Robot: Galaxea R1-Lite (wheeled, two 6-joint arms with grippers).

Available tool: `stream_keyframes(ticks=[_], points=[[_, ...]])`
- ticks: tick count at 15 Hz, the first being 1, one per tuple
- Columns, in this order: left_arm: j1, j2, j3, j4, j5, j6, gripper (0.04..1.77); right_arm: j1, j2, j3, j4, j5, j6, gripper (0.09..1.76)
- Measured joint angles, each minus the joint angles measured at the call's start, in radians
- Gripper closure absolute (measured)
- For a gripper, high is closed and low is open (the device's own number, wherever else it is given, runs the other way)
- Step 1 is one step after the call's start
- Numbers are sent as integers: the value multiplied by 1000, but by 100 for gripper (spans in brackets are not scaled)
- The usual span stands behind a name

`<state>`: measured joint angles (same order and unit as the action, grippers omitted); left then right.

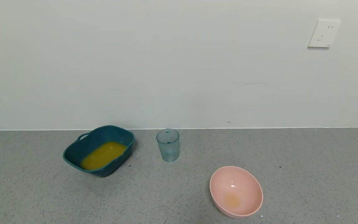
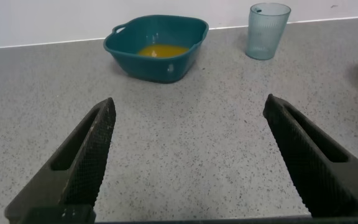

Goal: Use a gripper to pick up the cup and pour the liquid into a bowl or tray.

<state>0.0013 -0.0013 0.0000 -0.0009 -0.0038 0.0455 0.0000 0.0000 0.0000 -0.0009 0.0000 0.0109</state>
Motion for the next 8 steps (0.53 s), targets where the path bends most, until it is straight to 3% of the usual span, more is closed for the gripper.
stream_keyframes(ticks=[8], points=[[0, 0, 0, 3, 0, 3, 9, 0, 0, 0, 0, 0, 0, 14]])
